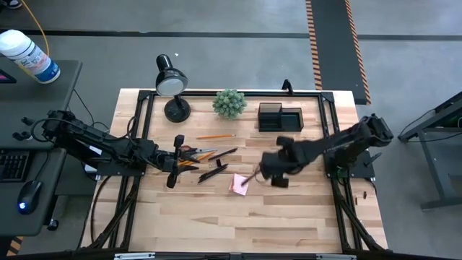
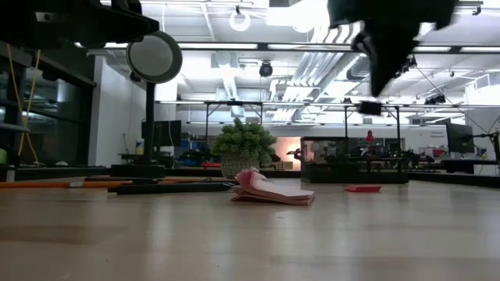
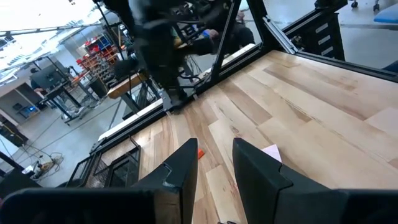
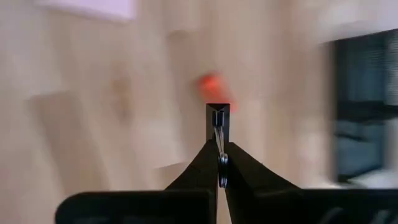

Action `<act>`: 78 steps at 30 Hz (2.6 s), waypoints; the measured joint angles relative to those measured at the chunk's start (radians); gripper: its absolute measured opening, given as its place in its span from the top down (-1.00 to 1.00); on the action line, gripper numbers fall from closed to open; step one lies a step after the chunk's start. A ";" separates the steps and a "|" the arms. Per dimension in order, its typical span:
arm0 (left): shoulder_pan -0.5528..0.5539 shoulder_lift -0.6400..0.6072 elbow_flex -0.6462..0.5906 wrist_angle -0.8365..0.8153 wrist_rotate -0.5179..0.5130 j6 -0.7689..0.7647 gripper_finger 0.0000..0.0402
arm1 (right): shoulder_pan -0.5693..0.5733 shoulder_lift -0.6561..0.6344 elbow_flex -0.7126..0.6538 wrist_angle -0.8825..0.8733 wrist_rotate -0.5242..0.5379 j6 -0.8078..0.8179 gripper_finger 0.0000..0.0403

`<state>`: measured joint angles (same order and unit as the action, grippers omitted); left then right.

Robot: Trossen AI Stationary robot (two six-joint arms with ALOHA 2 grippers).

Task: Pick and place office supplies into organizer
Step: Put the bottom black binder clip into the black desk organizer

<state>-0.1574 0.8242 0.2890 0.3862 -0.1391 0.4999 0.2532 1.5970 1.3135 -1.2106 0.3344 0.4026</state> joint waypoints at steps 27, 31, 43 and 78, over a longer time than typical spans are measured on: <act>0.000 0.000 0.000 0.007 -0.021 0.008 0.55 | -0.621 0.000 0.071 0.060 -0.012 -0.478 1.00; 0.000 0.000 0.000 0.007 -0.081 -0.065 0.55 | -0.665 0.000 0.071 0.073 -0.023 -0.498 1.00; 0.000 0.000 0.000 0.031 -0.358 -0.412 0.55 | -0.684 0.000 0.071 0.141 -0.154 -0.561 0.99; 0.000 0.000 0.065 -0.158 -0.542 -0.608 0.55 | -0.709 0.001 -0.027 0.240 -0.246 -0.637 0.98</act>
<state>-0.1574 0.8246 0.3542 0.2283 -0.6815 -0.1085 -0.4561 1.5978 1.2870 -0.9701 0.0885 -0.2341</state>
